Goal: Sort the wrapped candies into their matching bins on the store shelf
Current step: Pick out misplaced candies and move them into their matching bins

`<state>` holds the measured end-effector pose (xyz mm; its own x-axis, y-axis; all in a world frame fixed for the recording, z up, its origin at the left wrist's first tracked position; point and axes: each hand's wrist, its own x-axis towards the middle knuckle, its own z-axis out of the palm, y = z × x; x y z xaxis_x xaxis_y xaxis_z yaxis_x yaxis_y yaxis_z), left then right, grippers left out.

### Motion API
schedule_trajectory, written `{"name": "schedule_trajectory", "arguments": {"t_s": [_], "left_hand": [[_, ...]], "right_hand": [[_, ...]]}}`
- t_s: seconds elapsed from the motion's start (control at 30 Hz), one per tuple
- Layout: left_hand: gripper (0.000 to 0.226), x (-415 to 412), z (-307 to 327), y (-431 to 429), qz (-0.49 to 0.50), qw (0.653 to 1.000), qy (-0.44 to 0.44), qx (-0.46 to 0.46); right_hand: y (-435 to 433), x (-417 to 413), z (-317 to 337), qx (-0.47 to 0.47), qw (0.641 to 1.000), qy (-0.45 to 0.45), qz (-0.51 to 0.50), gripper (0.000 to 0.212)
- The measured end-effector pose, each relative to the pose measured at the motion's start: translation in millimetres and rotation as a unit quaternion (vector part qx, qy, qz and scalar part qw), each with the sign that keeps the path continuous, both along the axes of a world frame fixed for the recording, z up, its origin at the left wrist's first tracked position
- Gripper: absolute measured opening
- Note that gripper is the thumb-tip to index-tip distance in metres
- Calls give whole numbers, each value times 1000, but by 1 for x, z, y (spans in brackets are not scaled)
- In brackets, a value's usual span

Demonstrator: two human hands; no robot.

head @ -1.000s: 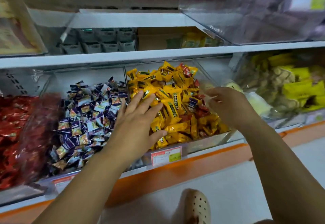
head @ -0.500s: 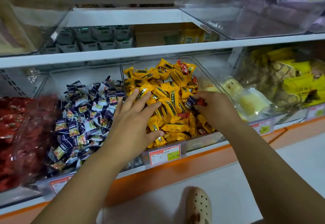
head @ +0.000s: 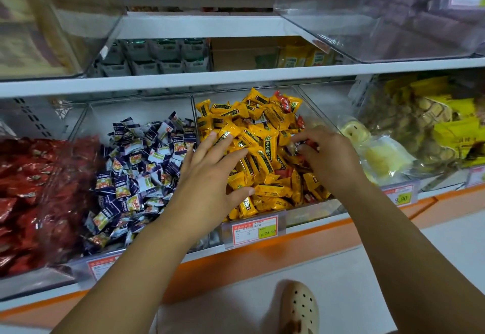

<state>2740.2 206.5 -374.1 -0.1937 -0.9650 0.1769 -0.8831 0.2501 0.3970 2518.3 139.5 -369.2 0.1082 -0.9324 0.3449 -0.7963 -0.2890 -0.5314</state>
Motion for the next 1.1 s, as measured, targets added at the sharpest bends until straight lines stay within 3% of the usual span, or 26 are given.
{"name": "schedule_trajectory", "arguments": {"t_s": [0.1,0.2,0.27,0.4,0.53,0.63,0.7,0.77,0.87,1.03,1.1], "left_hand": [[71,8,1,1,9,999,32,-11],[68,18,9,4,49,993,88,-54],[64,24,16,7,81,984,147,-65],[49,35,24,12,95,951,294,-1],[38,70,24,17,190,947,258,-18],[55,88,21,22,226,969,98,0],[48,87,21,26,205,968,147,-1],[37,78,24,30,174,932,315,51],[33,68,27,35,117,838,507,164],[36,74,27,34,67,763,621,170],[36,75,26,33,81,754,631,163]], "right_hand": [[5,8,18,-42,996,-83,19,20],[14,32,29,-9,986,-140,88,21],[20,57,30,26,978,-148,146,24],[31,101,26,54,962,-152,222,28],[34,131,22,93,953,-207,201,39],[33,140,19,100,951,-241,168,36],[34,147,17,84,951,-253,159,33],[37,155,17,62,951,-259,158,29],[44,169,18,20,950,-266,161,26],[55,182,16,16,930,-322,179,26],[56,182,15,22,928,-327,179,26]]}}
